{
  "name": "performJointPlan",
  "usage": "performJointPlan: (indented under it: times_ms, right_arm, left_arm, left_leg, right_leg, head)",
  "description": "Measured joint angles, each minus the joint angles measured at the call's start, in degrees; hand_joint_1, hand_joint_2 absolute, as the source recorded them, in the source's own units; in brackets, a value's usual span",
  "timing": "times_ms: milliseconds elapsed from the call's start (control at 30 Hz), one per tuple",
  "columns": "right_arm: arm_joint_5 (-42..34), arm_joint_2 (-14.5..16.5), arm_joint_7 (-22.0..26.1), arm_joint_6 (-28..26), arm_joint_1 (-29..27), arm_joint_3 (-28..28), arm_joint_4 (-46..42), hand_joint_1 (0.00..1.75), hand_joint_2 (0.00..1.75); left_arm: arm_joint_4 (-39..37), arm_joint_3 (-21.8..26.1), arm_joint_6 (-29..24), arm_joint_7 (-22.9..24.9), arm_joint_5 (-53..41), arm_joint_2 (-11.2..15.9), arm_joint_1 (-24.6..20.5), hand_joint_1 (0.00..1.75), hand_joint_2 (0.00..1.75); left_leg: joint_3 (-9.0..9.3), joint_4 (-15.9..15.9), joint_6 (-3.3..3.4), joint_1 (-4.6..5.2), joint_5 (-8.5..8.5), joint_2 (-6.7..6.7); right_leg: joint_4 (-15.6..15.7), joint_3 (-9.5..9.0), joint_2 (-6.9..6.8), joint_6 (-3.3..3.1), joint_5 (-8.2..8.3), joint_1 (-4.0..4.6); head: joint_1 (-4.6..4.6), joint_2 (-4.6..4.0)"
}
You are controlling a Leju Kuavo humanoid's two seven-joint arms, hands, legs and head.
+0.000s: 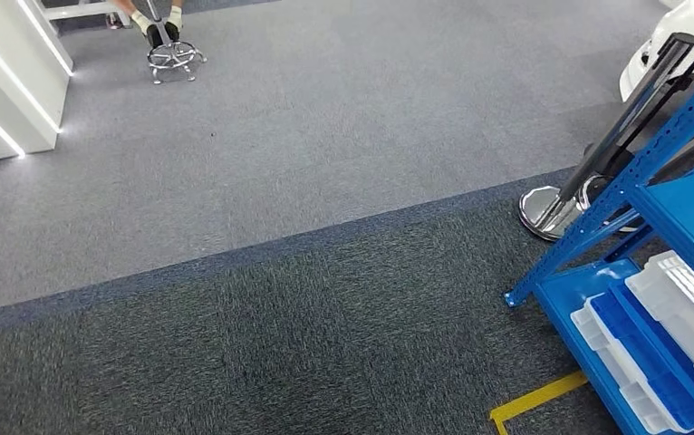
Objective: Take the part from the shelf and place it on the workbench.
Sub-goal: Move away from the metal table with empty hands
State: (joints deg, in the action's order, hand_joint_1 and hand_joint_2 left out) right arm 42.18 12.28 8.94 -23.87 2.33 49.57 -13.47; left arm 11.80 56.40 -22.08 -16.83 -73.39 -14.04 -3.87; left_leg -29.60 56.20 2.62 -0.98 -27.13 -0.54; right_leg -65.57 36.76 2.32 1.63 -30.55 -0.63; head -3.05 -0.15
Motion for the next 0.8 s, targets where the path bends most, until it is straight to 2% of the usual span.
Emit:
performJointPlan:
  times_ms: [33, 67, 100, 133, 167, 200, 267, 300, 367, 400, 467, 533, 567, 600, 633, 667, 700, 733, 767, 800]
  right_arm:
    - [0.0, 0.0, 0.0, 0.0, 0.1, 0.0, 0.0, 0.00, 0.00]
    - [0.0, 0.0, 0.0, 0.1, 0.1, 0.0, 0.0, 0.00, 0.00]
    - [0.0, 0.0, 0.0, 0.1, 0.0, 0.0, 0.0, 0.00, 0.00]
    - [0.0, 0.0, 0.0, 0.1, 0.0, 0.0, 0.0, 0.00, 0.00]
    - [0.0, 0.0, 0.1, 0.2, -0.1, 0.0, 0.0, 0.00, 0.00]
    - [0.0, 0.0, 0.1, 0.2, -0.1, 0.0, 0.0, 0.00, 0.00]
    - [0.1, -0.1, 0.3, 0.3, 0.0, 0.0, 0.0, 0.00, 0.00]
    - [0.1, -0.1, 0.5, 0.4, 0.1, 0.0, 0.0, 0.00, 0.00]
    - [0.2, 0.0, 0.7, 0.6, 0.0, 0.0, 0.0, 0.00, 0.00]
    - [0.2, 0.0, 0.8, 0.7, 0.0, 0.0, 0.0, 0.00, 0.00]
    - [0.4, 0.0, 1.0, 0.7, 0.0, 0.0, 0.1, 0.00, 0.00]
    - [0.6, 0.0, 1.3, 0.8, 0.1, 0.0, 0.1, 0.00, 0.00]
    - [0.7, 0.0, 1.4, 0.8, 0.2, 0.0, 0.1, 0.00, 0.00]
    - [0.7, 0.0, 1.5, 0.8, 0.1, 0.0, 0.1, 0.00, 0.00]
    - [0.8, 0.0, 1.6, 0.8, 0.1, 0.0, 0.1, 0.00, 0.00]
    - [0.8, 0.0, 1.7, 0.8, 0.1, 0.0, 0.1, 0.00, 0.00]
    - [0.8, 0.0, 1.7, 0.8, 0.1, 0.0, 0.1, 0.00, 0.00]
    - [0.8, 0.0, 1.8, 0.8, 0.1, 0.0, 0.1, 0.00, 0.00]
    - [0.9, 0.1, 1.8, 0.8, 0.2, 0.0, 0.1, 0.00, 0.00]
    - [0.9, 0.1, 1.9, 0.9, 0.3, 0.0, 0.1, 0.00, 0.00]
  left_arm:
    - [0.0, 0.0, 0.0, 0.0, 0.0, 0.0, 0.1, 0.00, 0.00]
    - [0.0, 0.0, 0.0, 0.0, 0.0, 0.0, 0.2, 0.00, 0.00]
    - [0.0, 0.0, 0.0, 0.0, 0.0, 0.0, 0.3, 0.00, 0.00]
    - [0.0, 0.1, 0.0, 0.0, 0.0, 0.0, 0.3, 0.00, 0.00]
    - [0.0, 0.1, 0.0, 0.0, 0.0, 0.0, 0.2, 0.00, 0.00]
    - [0.0, 0.1, 0.0, 0.0, 0.0, 0.0, 0.2, 0.00, 0.00]
    - [0.0, 0.1, 0.0, 0.0, 0.0, -0.1, 0.1, 0.00, 0.00]
    - [0.0, 0.1, 0.0, 0.0, 0.0, -0.1, 0.1, 0.00, 0.00]
    - [0.0, 0.1, 0.0, 0.0, 0.0, -0.1, -0.1, 0.00, 0.00]
    - [0.0, 0.1, 0.0, 0.0, 0.0, -0.1, -0.2, 0.00, 0.00]
    - [0.0, 0.1, 0.0, 0.0, 0.0, -0.1, -0.3, 0.00, 0.00]
    - [0.0, 0.2, 0.0, 0.0, 0.1, -0.1, -0.2, 0.00, 0.00]
    - [0.0, 0.2, 0.0, 0.0, 0.1, -0.1, -0.1, 0.00, 0.00]
    - [0.0, 0.3, 0.0, 0.0, 0.1, -0.1, 0.0, 0.00, 0.00]
    - [0.0, 0.3, 0.0, 0.0, 0.1, 0.0, 0.0, 0.00, 0.00]
    - [0.0, 0.3, 0.0, 0.0, 0.1, 0.0, 0.1, 0.00, 0.00]
    - [0.0, 0.3, 0.0, 0.0, 0.0, 0.0, 0.1, 0.00, 0.00]
    - [0.0, 0.3, 0.0, 0.0, 0.0, 0.0, 0.2, 0.00, 0.00]
    - [0.0, 0.3, 0.0, -0.1, 0.0, 0.0, 0.2, 0.00, 0.00]
    - [0.0, 0.4, 0.0, -0.1, 0.0, 0.1, 0.2, 0.00, 0.00]
  left_leg:
    - [-0.04, 0.0, 0.13, 0.05, -0.01, 0.89]
    - [-0.08, 0.0, 0.10, 0.09, -0.07, 1.76]
    - [-0.09, 0.1, 0.05, 0.11, -0.16, 2.58]
    - [-0.07, 0.2, -0.04, 0.10, -0.28, 3.33]
    - [-0.01, 0.4, -0.21, 0.07, -0.47, 3.99]
    - [0.09, 0.6, -0.45, 0.08, -0.71, 4.56]
    - [0.20, 1.1, -1.21, 0.31, -1.33, 5.57]
    - [0.33, 1.3, -1.58, 0.45, -1.55, 5.99]
    - [0.74, 1.2, -2.18, 0.52, -1.72, 6.81]
    - [0.90, 1.4, -2.49, 0.40, -2.02, 6.64]
    - [-0.19, 4.4, -2.98, 0.16, -4.31, 4.51]
    - [-3.47, 11.6, -3.22, 0.06, -8.22, 1.91]
    - [-5.24, 15.2, -3.27, 0.05, -9.56, 1.41]
    - [-6.41, 17.5, -3.26, 0.05, -9.84, 1.17]
    - [-6.64, 17.6, -3.17, 0.05, -8.90, 1.03]
    - [-5.83, 15.4, -2.99, 0.05, -6.94, 0.78]
    - [-4.29, 11.6, -2.72, 0.04, -4.48, 0.05]
    - [-2.73, 7.7, -2.41, 0.02, -2.65, -1.33]
    - [-1.52, 4.6, -2.21, -0.01, -1.55, -2.55]
    - [-0.87, 2.7, -2.07, 0.03, -1.15, -3.48]
  right_leg:
    - [-3.7, 1.73, -0.95, 0.24, -1.92, -0.11]
    - [-6.7, 3.12, -1.38, 0.50, -3.09, -0.25]
    - [-8.2, 3.72, -1.65, 0.74, -3.28, -0.42]
    - [-7.7, 3.26, -1.95, 0.93, -2.41, -0.59]
    - [-4.9, 1.62, -2.47, 1.06, -0.68, -0.73]
    - [-0.9, -0.63, -3.54, 1.07, 1.10, -0.80]
    - [5.3, -3.96, -5.37, 0.44, 3.11, -0.51]
    - [6.4, -4.46, -5.74, 0.01, 3.20, -0.31]
    - [6.5, -4.33, -4.82, -0.81, 3.15, -0.13]
    - [6.6, -4.33, -4.33, -1.15, 3.26, -0.21]
    - [6.9, -4.35, -3.30, -1.86, 3.57, -0.50]
    - [7.0, -4.20, -2.23, -2.31, 3.74, -0.51]
    - [6.9, -4.14, -1.60, -2.42, 3.77, -0.44]
    - [6.9, -4.13, -0.90, -2.46, 3.78, -0.37]
    - [6.8, -4.16, -0.13, -2.47, 3.79, -0.32]
    - [6.8, -4.24, 0.67, -2.47, 3.79, -0.29]
    - [6.7, -4.31, 1.45, -2.45, 3.78, -0.28]
    - [6.6, -4.30, 2.15, -2.34, 3.77, -0.20]
    - [6.5, -4.15, 2.86, -2.12, 3.80, -0.18]
    - [6.4, -3.92, 3.46, -1.80, 3.87, -0.22]
  head:
    - [-0.08, 0.00]
    - [-0.08, 0.00]
    - [-0.08, 0.00]
    - [-0.08, 0.00]
    - [-0.08, 0.00]
    - [-0.09, 0.00]
    - [-0.05, 0.00]
    - [0.00, 0.00]
    - [0.08, 0.00]
    - [0.07, 0.00]
    - [0.09, 0.00]
    - [0.12, 0.00]
    - [0.12, 0.00]
    - [0.12, 0.00]
    - [0.12, 0.00]
    - [0.12, 0.00]
    - [0.12, 0.00]
    - [0.11, 0.00]
    - [0.10, 0.00]
    - [0.09, 0.00]
